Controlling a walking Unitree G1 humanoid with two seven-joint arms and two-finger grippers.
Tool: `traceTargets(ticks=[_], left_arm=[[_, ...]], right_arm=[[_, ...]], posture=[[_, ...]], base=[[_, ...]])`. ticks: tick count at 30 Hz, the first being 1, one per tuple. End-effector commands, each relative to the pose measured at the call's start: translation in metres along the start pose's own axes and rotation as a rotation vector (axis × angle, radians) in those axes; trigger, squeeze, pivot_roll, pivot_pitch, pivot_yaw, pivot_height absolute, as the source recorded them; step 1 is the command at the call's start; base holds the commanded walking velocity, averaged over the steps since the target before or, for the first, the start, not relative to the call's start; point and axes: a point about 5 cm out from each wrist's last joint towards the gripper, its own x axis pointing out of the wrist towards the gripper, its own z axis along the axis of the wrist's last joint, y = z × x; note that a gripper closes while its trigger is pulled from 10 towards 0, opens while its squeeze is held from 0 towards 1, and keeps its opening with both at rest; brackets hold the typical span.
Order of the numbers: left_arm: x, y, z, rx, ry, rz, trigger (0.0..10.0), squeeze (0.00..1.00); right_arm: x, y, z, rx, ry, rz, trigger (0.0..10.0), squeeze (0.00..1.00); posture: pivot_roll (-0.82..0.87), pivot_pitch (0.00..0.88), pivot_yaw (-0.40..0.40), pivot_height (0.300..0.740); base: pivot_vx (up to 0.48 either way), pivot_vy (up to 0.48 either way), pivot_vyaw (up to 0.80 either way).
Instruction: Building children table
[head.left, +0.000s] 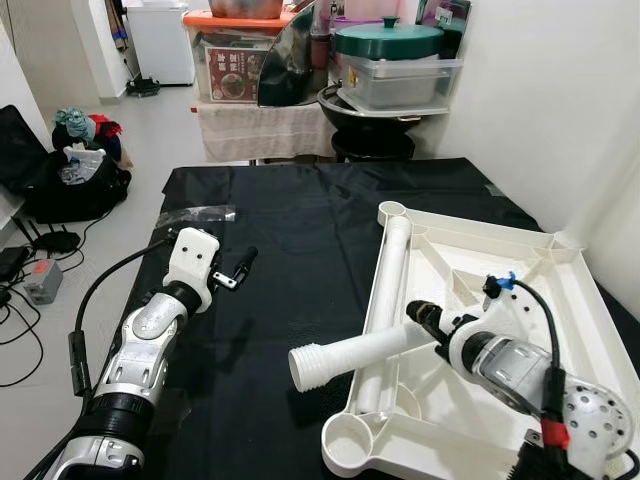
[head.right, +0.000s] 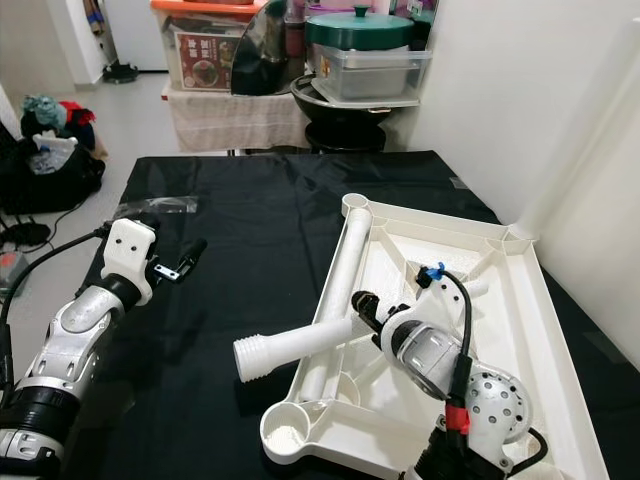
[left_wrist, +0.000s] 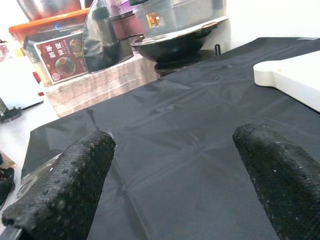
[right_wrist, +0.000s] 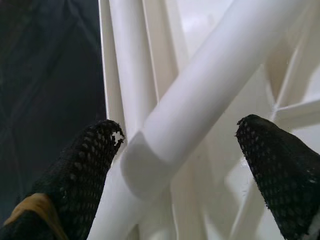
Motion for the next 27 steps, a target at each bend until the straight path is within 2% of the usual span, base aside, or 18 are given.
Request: traceTargets(ticks=[1,5,11,20,23,25,27], left_arm=[[-0.005,0.002,-0.009,0.008,0.045,0.011,10.0,0.00],[-0.006,0.000,-0.010,0.008,0.049,0.013,10.0,0.00],[-0.006,-0.001,-0.012,0.007,0.054,0.016,10.0,0.00],[-0.006,0.001,-0.012,0.014,0.060,0.022,10.0,0.00],[-0.006,0.002,-0.014,0.020,0.068,0.026,10.0,0.00],[-0.006,0.002,-0.014,0.021,0.069,0.026,10.0,0.00],[-0.006,0.001,-0.014,0.023,0.071,0.027,10.0,0.00]], right_arm=[[0.003,-0.002,-0.006,0.018,0.034,-0.019,10.0,0.00],[0.007,-0.005,-0.008,0.022,0.052,-0.040,10.0,0.00],[0.019,-0.010,-0.012,0.094,0.080,-0.058,10.0,0.00],[0.035,-0.009,-0.017,0.136,0.110,-0.060,10.0,0.00],[0.050,-0.016,-0.027,0.161,0.150,-0.109,10.0,0.00],[0.053,-0.018,-0.030,0.166,0.157,-0.121,10.0,0.00],[0.063,-0.027,-0.037,0.178,0.173,-0.156,10.0,0.00]], posture=[[0.01,0.000,-0.082,0.740],[0.01,0.000,-0.086,0.740],[0.02,0.000,-0.093,0.740],[0.03,0.000,-0.097,0.740],[0.03,0.000,-0.097,0.740],[0.03,0.000,-0.097,0.740],[0.04,0.000,-0.102,0.740]], base=[[0.000,0.000,0.00],[0.000,0.000,0.00],[0.000,0.000,0.00],[0.000,0.000,0.00],[0.000,0.000,0.00],[0.000,0.000,0.00],[0.000,0.000,0.00]])
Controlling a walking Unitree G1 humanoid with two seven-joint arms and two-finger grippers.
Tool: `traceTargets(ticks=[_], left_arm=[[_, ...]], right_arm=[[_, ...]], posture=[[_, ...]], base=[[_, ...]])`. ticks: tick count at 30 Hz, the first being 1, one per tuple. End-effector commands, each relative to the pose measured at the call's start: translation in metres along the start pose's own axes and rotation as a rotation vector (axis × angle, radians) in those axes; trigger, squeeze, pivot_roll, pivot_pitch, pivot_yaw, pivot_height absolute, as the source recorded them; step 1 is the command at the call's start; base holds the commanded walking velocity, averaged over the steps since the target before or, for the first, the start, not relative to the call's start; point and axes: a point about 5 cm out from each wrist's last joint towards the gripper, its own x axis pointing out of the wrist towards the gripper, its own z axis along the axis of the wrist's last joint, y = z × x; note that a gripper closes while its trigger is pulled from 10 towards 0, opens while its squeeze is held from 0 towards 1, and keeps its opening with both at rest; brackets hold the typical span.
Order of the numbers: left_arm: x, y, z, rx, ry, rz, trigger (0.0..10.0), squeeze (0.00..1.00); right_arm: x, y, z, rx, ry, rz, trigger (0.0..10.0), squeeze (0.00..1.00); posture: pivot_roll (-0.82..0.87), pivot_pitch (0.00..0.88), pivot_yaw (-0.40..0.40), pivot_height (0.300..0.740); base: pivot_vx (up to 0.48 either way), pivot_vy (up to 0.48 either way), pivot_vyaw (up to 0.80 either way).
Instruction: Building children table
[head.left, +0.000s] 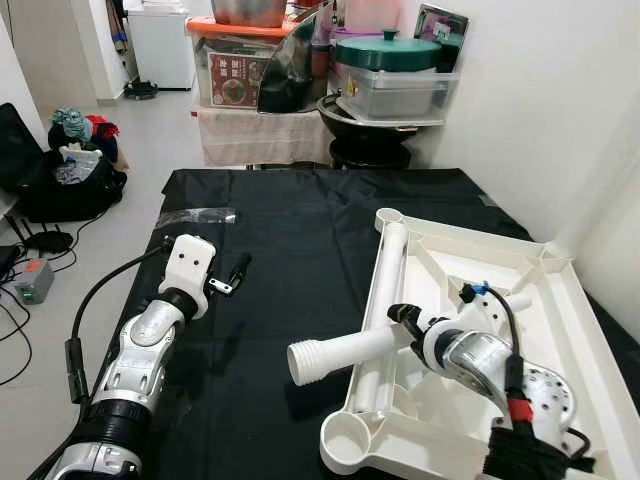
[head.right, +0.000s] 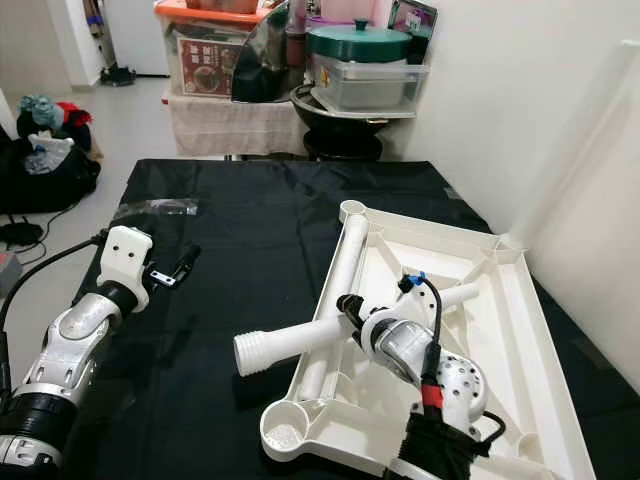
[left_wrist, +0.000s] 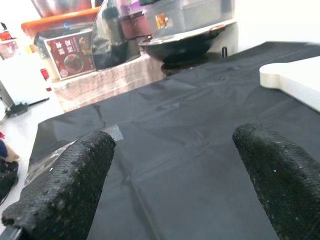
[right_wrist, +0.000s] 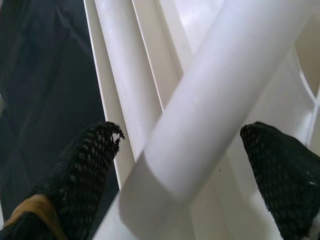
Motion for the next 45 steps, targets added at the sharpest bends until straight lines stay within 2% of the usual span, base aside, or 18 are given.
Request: traceTargets(ticks=[1,4,5,15,24,25,26,27,29,30,31,32,33,34,36,38,42,45], left_arm=[[-0.001,0.000,-0.006,0.019,0.035,-0.004,10.0,0.00],[-0.001,-0.001,-0.006,0.020,0.035,-0.004,10.0,0.00],[-0.002,0.002,-0.006,0.029,0.040,0.004,10.0,0.00],[-0.002,0.003,-0.008,0.042,0.055,0.006,10.0,0.00],[0.000,0.003,-0.007,0.050,0.055,0.002,10.0,0.00],[0.000,0.004,-0.007,0.051,0.057,0.003,10.0,0.00],[-0.001,0.005,-0.008,0.053,0.060,0.003,10.0,0.00],[-0.001,0.005,-0.008,0.053,0.060,0.003,10.0,0.00],[-0.001,0.006,-0.008,0.055,0.063,0.004,10.0,0.00],[-0.001,0.006,-0.008,0.055,0.063,0.004,10.0,0.00],[0.000,0.006,-0.008,0.055,0.064,0.004,10.0,0.00],[0.000,0.006,-0.008,0.055,0.063,0.003,10.0,0.00],[0.000,0.006,-0.008,0.055,0.063,0.003,10.0,0.00],[0.001,0.005,-0.007,0.057,0.062,0.000,10.0,0.00],[0.003,0.004,-0.007,0.059,0.060,-0.003,10.0,0.00],[0.003,0.004,-0.007,0.061,0.060,-0.004,10.0,0.00],[0.003,0.005,-0.007,0.063,0.061,-0.003,10.0,0.00],[0.002,0.006,-0.007,0.063,0.062,-0.003,10.0,0.00]], right_arm=[[0.018,-0.028,-0.020,0.025,0.095,-0.123,10.0,0.00],[0.024,-0.034,-0.022,0.033,0.095,-0.143,9.3,0.00],[0.035,-0.048,-0.020,0.083,0.050,-0.156,0.0,0.00],[0.043,-0.051,-0.016,0.152,0.013,-0.126,0.0,0.00],[0.044,-0.045,-0.019,0.133,0.022,-0.094,0.0,0.00],[0.042,-0.038,-0.012,0.136,0.006,-0.059,0.0,0.00],[0.035,-0.022,0.002,0.139,-0.031,0.009,0.0,0.00],[0.035,-0.022,0.002,0.139,-0.031,0.009,0.0,0.00],[0.022,0.006,0.024,0.135,-0.089,0.129,0.0,0.00],[0.022,0.006,0.024,0.135,-0.089,0.129,0.0,0.00],[0.016,0.016,0.031,0.130,-0.107,0.172,0.0,0.00],[0.005,0.034,0.042,0.114,-0.137,0.251,0.0,0.00],[0.005,0.034,0.042,0.114,-0.137,0.251,0.0,0.00],[-0.011,0.058,0.055,0.090,-0.176,0.356,0.0,0.00],[-0.036,0.087,0.070,0.043,-0.228,0.500,0.0,0.00],[-0.051,0.101,0.079,-0.008,-0.272,0.580,0.0,0.00],[-0.064,0.109,0.085,-0.063,-0.320,0.630,0.0,0.00],[-0.076,0.113,0.094,-0.153,-0.412,0.661,0.0,0.00]], posture=[[0.04,0.000,-0.102,0.740],[0.05,0.000,-0.107,0.740],[0.06,0.000,-0.110,0.740],[0.06,0.000,-0.100,0.740],[0.06,0.000,-0.095,0.740],[0.06,0.000,-0.090,0.740],[0.06,0.000,-0.086,0.740],[0.06,0.000,-0.086,0.740],[0.06,0.000,-0.083,0.740],[0.06,0.000,-0.083,0.740],[0.06,0.000,-0.083,0.740],[0.05,0.000,-0.077,0.740],[0.05,0.000,-0.077,0.740],[0.05,0.000,-0.076,0.740],[0.05,0.000,-0.074,0.740],[0.06,0.000,-0.075,0.740],[0.06,0.000,-0.075,0.740],[0.06,0.000,-0.077,0.740]], base=[[0.000,0.000,0.00],[0.000,0.000,0.00],[0.000,0.000,0.00],[0.000,0.000,0.00],[0.000,0.000,0.00],[0.000,0.000,0.00],[0.000,0.000,0.00],[0.000,0.000,0.00],[0.000,0.000,0.00],[0.000,0.000,0.00],[0.000,0.000,0.00],[0.000,0.000,0.00],[0.000,0.000,0.00],[0.000,0.000,0.00],[0.000,0.000,0.00],[0.000,0.000,0.00],[0.000,0.000,0.00],[0.000,0.000,0.00]])
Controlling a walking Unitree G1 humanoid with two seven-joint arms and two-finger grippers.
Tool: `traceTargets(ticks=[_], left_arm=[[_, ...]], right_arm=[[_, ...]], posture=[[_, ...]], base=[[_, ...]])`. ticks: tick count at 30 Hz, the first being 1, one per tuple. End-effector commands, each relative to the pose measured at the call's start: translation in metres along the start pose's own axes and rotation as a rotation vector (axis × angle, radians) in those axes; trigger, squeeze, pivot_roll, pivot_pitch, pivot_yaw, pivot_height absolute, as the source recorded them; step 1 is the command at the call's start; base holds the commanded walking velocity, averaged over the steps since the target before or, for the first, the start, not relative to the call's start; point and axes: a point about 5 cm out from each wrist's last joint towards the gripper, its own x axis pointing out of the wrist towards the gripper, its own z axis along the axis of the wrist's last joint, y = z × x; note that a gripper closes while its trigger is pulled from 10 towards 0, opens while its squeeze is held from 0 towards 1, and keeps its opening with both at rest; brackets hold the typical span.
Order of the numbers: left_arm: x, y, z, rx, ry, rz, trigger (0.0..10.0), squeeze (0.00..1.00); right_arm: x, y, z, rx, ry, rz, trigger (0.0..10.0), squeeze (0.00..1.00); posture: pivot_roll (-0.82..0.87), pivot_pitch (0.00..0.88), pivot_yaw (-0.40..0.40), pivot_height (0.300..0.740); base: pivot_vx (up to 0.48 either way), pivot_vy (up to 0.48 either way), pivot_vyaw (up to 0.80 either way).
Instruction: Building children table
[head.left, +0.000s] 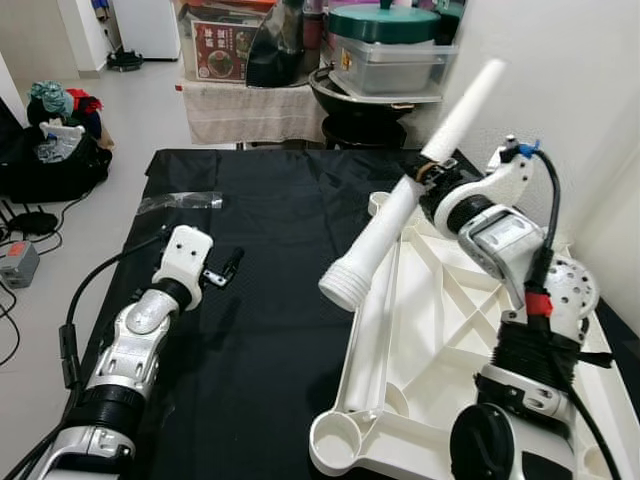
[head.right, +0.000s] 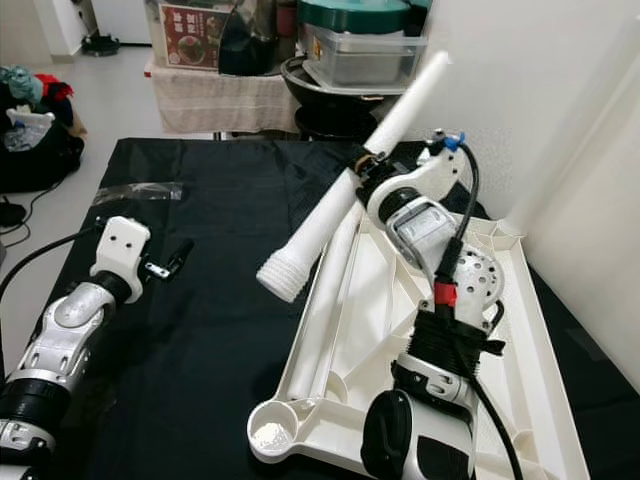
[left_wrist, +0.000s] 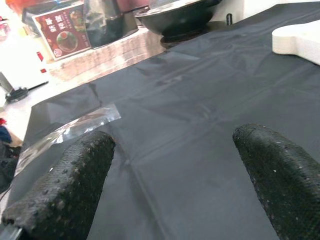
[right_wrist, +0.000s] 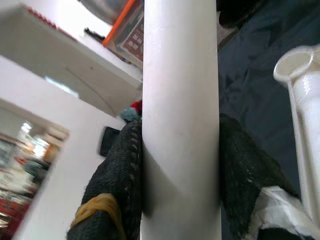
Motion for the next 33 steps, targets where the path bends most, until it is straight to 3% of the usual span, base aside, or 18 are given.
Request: traceTargets(ticks=[1,2,3,5,8,12,14,18,20,21,24,27,33], left_arm=[[-0.002,0.001,-0.004,0.010,0.018,-0.006,10.0,0.00],[-0.002,-0.003,-0.003,-0.014,0.011,-0.028,10.0,0.00],[-0.002,-0.003,-0.003,-0.014,0.011,-0.028,10.0,0.00],[-0.001,-0.010,-0.001,-0.054,-0.001,-0.080,10.0,0.00],[-0.001,-0.020,0.004,-0.103,-0.015,-0.164,10.0,0.00],[-0.002,-0.026,0.008,-0.131,-0.032,-0.222,10.0,0.00],[-0.001,-0.037,0.025,-0.219,-0.090,-0.333,10.0,0.00],[0.000,-0.040,0.032,-0.255,-0.113,-0.366,10.0,0.00],[0.002,-0.047,0.053,-0.376,-0.174,-0.472,10.0,0.00],[0.001,-0.052,0.064,-0.386,-0.199,-0.557,10.0,0.00],[-0.001,-0.056,0.071,-0.382,-0.212,-0.625,10.0,0.00],[-0.006,-0.061,0.074,-0.326,-0.199,-0.737,10.0,0.00],[-0.015,-0.065,0.070,-0.274,-0.154,-0.822,10.0,0.00]], right_arm=[[-0.006,0.009,0.010,-0.083,-0.082,0.055,0.0,0.00],[-0.010,0.010,0.010,-0.171,-0.152,0.072,0.0,0.00],[-0.010,0.010,0.010,-0.171,-0.152,0.072,0.0,0.00],[-0.019,0.016,0.009,-0.281,-0.274,0.126,0.0,0.00],[-0.028,0.024,0.006,-0.338,-0.413,0.202,0.0,0.00],[-0.031,0.027,0.002,-0.347,-0.439,0.225,0.0,0.00],[-0.034,0.030,-0.008,-0.366,-0.471,0.241,0.0,0.00],[-0.034,0.031,-0.010,-0.357,-0.476,0.241,0.0,0.00],[-0.031,0.034,-0.024,-0.384,-0.486,0.273,0.0,0.00],[-0.029,0.036,-0.032,-0.420,-0.488,0.301,0.0,0.00],[-0.027,0.038,-0.038,-0.447,-0.486,0.321,0.0,0.00],[-0.024,0.042,-0.043,-0.506,-0.503,0.354,0.0,0.00],[-0.019,0.046,-0.041,-0.566,-0.548,0.362,0.0,0.00]], posture=[[0.05,0.000,-0.075,0.740],[0.05,0.000,-0.075,0.740],[0.05,0.000,-0.075,0.740],[0.05,0.000,-0.072,0.740],[0.05,0.000,-0.068,0.740],[0.05,0.000,-0.067,0.740],[0.05,0.000,-0.063,0.740],[0.05,0.000,-0.063,0.740],[0.05,0.000,-0.059,0.740],[0.05,0.000,-0.059,0.740],[0.05,0.000,-0.059,0.740],[0.06,0.000,-0.055,0.740],[0.06,0.000,-0.055,0.740]], base=[[0.000,0.000,0.00],[0.000,0.000,0.00],[0.000,0.000,0.00],[0.000,0.000,0.00],[0.000,0.000,0.00],[0.000,0.000,0.00],[0.000,0.000,0.00],[0.000,0.000,0.00],[0.000,0.000,0.00],[0.000,0.000,0.00],[0.000,0.000,0.00],[0.000,0.000,0.00],[0.000,0.000,0.00]])
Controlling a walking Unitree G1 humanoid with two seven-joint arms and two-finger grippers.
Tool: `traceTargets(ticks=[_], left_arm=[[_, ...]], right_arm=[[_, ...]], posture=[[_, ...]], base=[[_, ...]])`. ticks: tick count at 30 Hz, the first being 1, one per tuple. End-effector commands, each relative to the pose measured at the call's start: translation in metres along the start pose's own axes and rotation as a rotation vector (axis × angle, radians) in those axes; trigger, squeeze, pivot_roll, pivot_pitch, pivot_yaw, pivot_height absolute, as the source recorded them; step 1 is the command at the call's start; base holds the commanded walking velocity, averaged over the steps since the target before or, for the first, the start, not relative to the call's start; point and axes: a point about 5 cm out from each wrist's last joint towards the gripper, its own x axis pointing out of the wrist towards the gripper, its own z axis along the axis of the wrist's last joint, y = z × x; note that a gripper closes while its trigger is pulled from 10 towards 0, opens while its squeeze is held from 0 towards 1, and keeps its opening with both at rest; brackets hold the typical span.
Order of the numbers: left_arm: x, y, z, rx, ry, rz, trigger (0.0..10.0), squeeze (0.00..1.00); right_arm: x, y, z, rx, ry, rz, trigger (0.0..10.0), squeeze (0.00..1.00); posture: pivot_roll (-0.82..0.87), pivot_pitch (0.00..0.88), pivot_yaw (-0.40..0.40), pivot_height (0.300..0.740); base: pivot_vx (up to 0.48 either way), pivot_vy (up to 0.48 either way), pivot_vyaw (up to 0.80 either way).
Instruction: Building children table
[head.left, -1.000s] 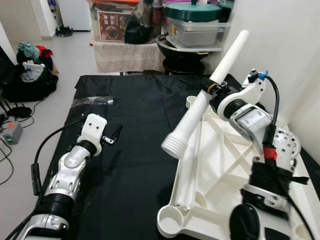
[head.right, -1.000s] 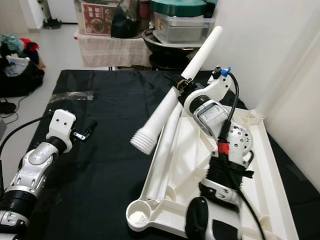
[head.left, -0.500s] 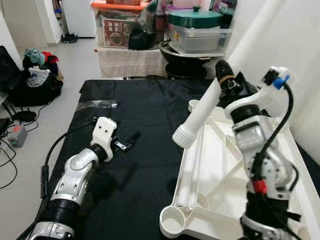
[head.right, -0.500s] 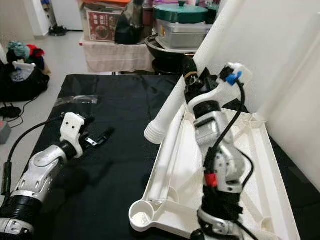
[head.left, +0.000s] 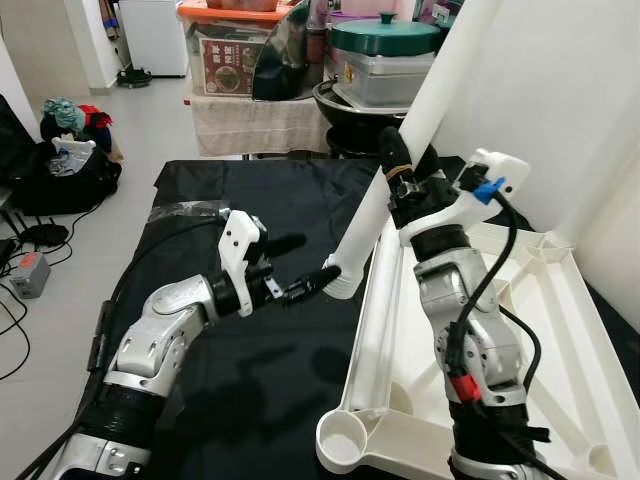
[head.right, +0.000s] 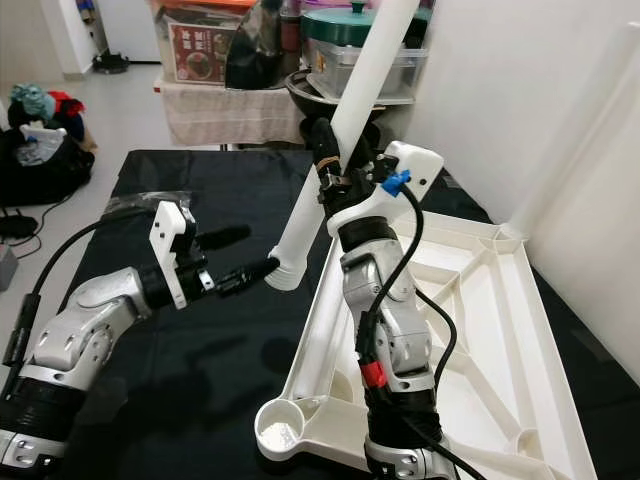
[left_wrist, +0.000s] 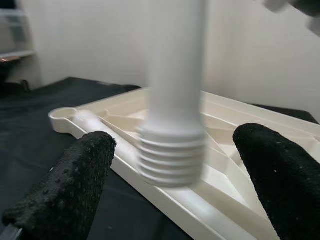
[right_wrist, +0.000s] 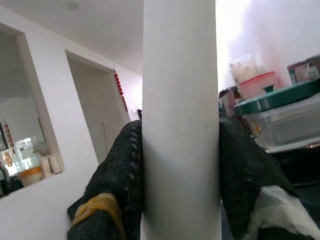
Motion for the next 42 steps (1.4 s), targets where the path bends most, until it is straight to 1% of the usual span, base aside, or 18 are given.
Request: traceTargets(ticks=[1,4,5,6,8,9,10,11,14,15,16,17,19,25,32,33,36,42], left_arm=[[-0.001,-0.003,-0.004,0.002,0.034,-0.023,10.0,0.00],[-0.002,-0.005,-0.005,-0.001,0.043,-0.028,10.0,0.00],[-0.003,-0.006,-0.008,-0.005,0.058,-0.025,10.0,0.00],[-0.003,-0.006,-0.008,-0.005,0.058,-0.025,10.0,0.00],[-0.004,-0.004,-0.015,0.013,0.102,-0.008,10.0,0.00],[-0.004,-0.002,-0.017,0.022,0.117,-0.004,10.0,0.00],[-0.003,-0.002,-0.018,0.028,0.124,-0.003,10.0,0.00],[-0.003,-0.002,-0.018,0.028,0.124,-0.003,10.0,0.00],[-0.001,0.000,-0.019,0.052,0.136,0.009,10.0,0.00],[-0.001,0.000,-0.019,0.052,0.136,0.009,10.0,0.00],[0.001,0.003,-0.019,0.061,0.133,0.027,10.0,0.00],[0.001,0.003,-0.019,0.061,0.133,0.027,10.0,0.00],[0.002,0.005,-0.019,0.064,0.128,0.052,10.0,0.00],[0.005,0.004,-0.017,0.061,0.112,0.049,10.0,0.00],[0.006,0.006,-0.018,0.069,0.111,0.072,9.8,0.00],[0.005,0.009,-0.017,0.077,0.077,0.101,0.0,0.00],[0.003,0.011,-0.017,0.090,0.072,0.120,0.0,0.00],[0.002,0.010,-0.022,0.095,0.091,0.114,0.0,0.00]], right_arm=[[0.003,0.001,0.005,-0.023,-0.034,0.012,0.0,0.00],[0.005,0.001,0.005,-0.023,-0.039,0.010,0.0,0.00],[0.006,0.005,0.005,-0.006,-0.043,0.025,0.0,0.00],[0.006,0.005,0.005,-0.006,-0.043,0.025,0.0,0.00],[0.005,0.019,0.003,0.055,-0.039,0.080,0.0,0.00],[0.005,0.025,0.001,0.106,-0.031,0.094,0.0,0.00],[0.004,0.028,0.000,0.139,-0.026,0.100,0.0,0.00],[0.004,0.028,0.000,0.139,-0.026,0.100,0.0,0.00],[0.003,0.040,-0.004,0.160,-0.021,0.137,0.0,0.00],[0.003,0.040,-0.004,0.160,-0.021,0.137,0.0,0.00],[0.001,0.048,-0.007,0.174,-0.013,0.156,0.0,0.00],[0.001,0.048,-0.007,0.174,-0.013,0.156,0.0,0.00],[-0.001,0.054,-0.012,0.195,0.006,0.166,0.0,0.00],[-0.005,0.061,-0.020,0.207,0.028,0.184,0.0,0.00],[-0.006,0.062,-0.021,0.210,0.038,0.196,0.0,0.00],[-0.005,0.060,-0.020,0.209,0.038,0.193,0.0,0.00],[-0.004,0.058,-0.019,0.206,0.034,0.187,0.0,0.00],[-0.003,0.058,-0.017,0.205,0.024,0.191,0.0,0.00]], posture=[[0.06,0.000,-0.055,0.740],[0.06,0.000,-0.056,0.740],[0.06,0.000,-0.053,0.740],[0.06,0.000,-0.053,0.740],[0.06,0.000,-0.049,0.740],[0.06,0.000,-0.046,0.740],[0.06,0.000,-0.046,0.740],[0.06,0.000,-0.046,0.740],[0.06,0.000,-0.043,0.740],[0.06,0.000,-0.043,0.740],[0.05,0.000,-0.043,0.740],[0.05,0.000,-0.043,0.740],[0.06,0.000,-0.044,0.740],[0.06,0.000,-0.048,0.740],[0.06,0.000,-0.049,0.740],[0.06,0.000,-0.051,0.740],[0.06,0.000,-0.051,0.740],[0.06,0.000,-0.049,0.740]], base=[[0.000,0.000,0.00],[0.000,0.000,0.00],[0.000,0.000,0.00],[0.000,0.000,0.00],[0.000,0.000,0.00],[0.000,0.000,0.00],[0.000,0.000,0.00],[0.000,0.000,0.00],[0.000,0.000,0.00],[0.000,0.000,0.00],[0.000,0.000,0.00],[0.000,0.000,0.00],[0.000,0.000,0.00],[0.000,0.000,0.00],[0.000,0.000,0.00],[0.000,0.000,0.00],[0.000,0.000,0.00],[0.000,0.000,0.00]])
